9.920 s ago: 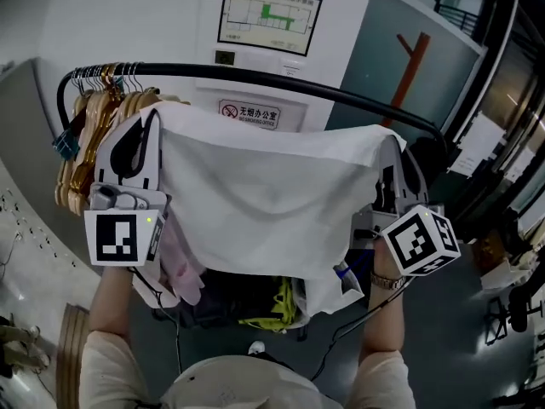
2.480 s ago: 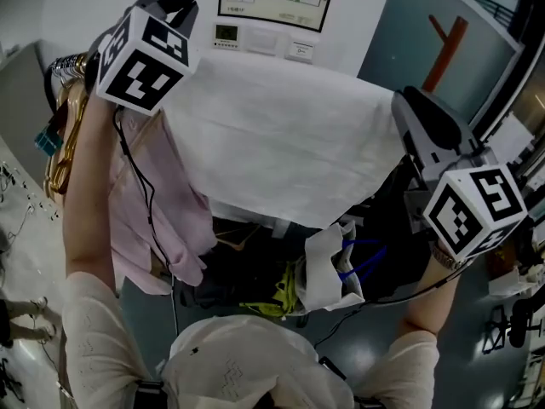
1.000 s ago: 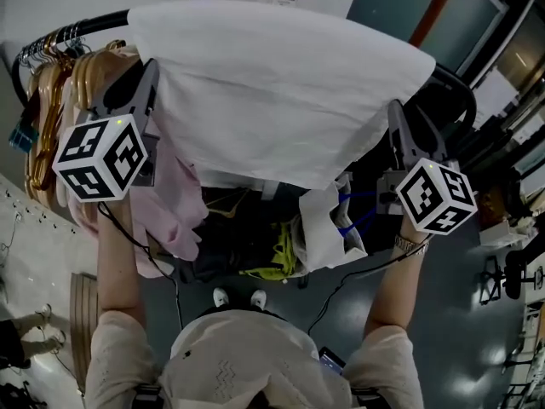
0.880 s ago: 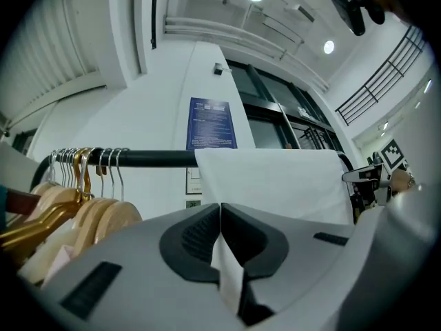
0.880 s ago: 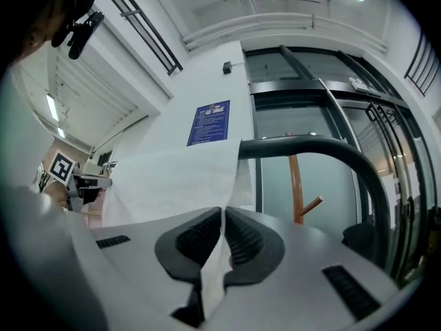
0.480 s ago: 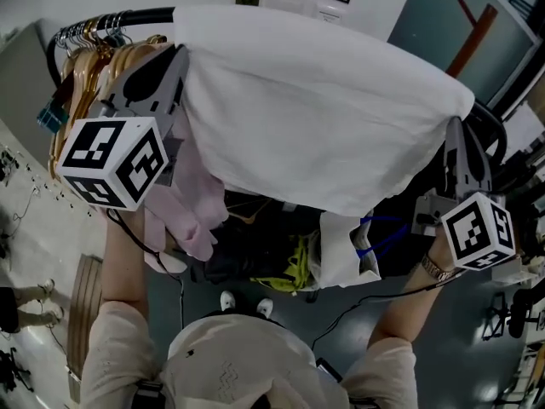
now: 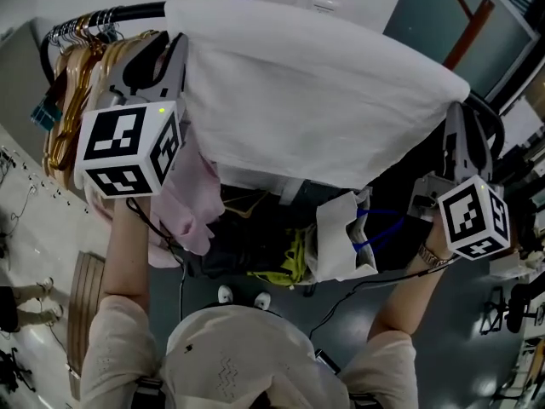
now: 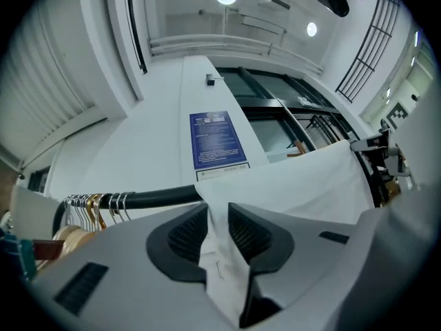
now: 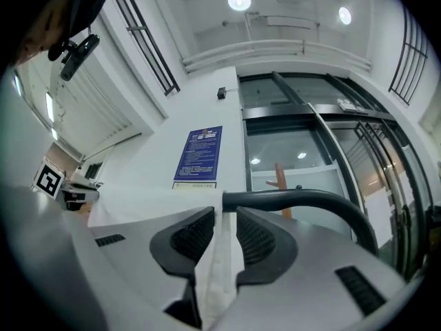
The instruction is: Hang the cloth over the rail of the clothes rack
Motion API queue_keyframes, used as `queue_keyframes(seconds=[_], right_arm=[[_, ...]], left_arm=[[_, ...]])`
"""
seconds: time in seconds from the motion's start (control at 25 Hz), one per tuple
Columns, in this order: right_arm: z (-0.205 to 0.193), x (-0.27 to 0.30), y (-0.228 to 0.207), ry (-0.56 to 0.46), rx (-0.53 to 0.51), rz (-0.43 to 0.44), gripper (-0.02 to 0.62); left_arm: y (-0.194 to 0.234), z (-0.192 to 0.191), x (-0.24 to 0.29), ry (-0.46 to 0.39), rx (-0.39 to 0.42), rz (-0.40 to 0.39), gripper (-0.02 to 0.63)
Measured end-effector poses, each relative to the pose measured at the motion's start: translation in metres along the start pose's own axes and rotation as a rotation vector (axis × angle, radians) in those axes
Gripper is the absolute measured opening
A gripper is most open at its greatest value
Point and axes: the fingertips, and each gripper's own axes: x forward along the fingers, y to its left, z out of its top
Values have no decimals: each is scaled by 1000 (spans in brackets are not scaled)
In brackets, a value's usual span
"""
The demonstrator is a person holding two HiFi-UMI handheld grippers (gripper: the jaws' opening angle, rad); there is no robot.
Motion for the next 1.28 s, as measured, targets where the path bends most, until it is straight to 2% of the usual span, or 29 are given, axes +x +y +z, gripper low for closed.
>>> queue_keyframes(seconds=[0.04,0.12,0.28,0.36,0.44,0.48,0.56,0.64,0.72,0.8,0.88,1.08,1.16,1.28], right_arm=[[1,-2,-2,-10,-12,-12,95],[0,-7,-6,-17,-34,-27,101],[-9,-24,-10,-56,-21,-41,101],[-18,-32,-10,-80,-13,-61,100],[-34,-37,-6,-84,-26,-65,97],[-44,-41,-3,-78,-41,-66,74],[-67,-49,3,-62,-62,-70,28],[-92,-60,12,-55,-55,-44,18],[-121,-72,25,-37,-69,-7,18],[-154,-86,38,-4,-123,4,18],[-184,-104,51,48,-130,23,18],[-242,-127,103,164,114,197,18],[-261,-129,122,225,146,265,20],[-284,-133,139,293,160,299,19]], left_arm=[[2,1,-2,-11,9,25,101],[7,3,-9,-36,30,75,137],[10,6,-25,-102,35,121,140],[5,1,-32,-124,17,109,138],[-5,-13,-39,-87,40,79,135],[-10,-22,-44,-66,57,71,124],[-20,-41,-60,-44,67,62,41],[-32,-65,-74,-5,31,26,25],[-43,-90,-87,28,-44,-21,18],[-52,-113,-98,25,-106,-57,14],[-61,-137,-111,29,-139,-90,12],[-101,-194,-141,100,-237,-236,12],[-121,-213,-150,137,-279,-275,12],[-144,-233,-161,156,-337,-322,14]])
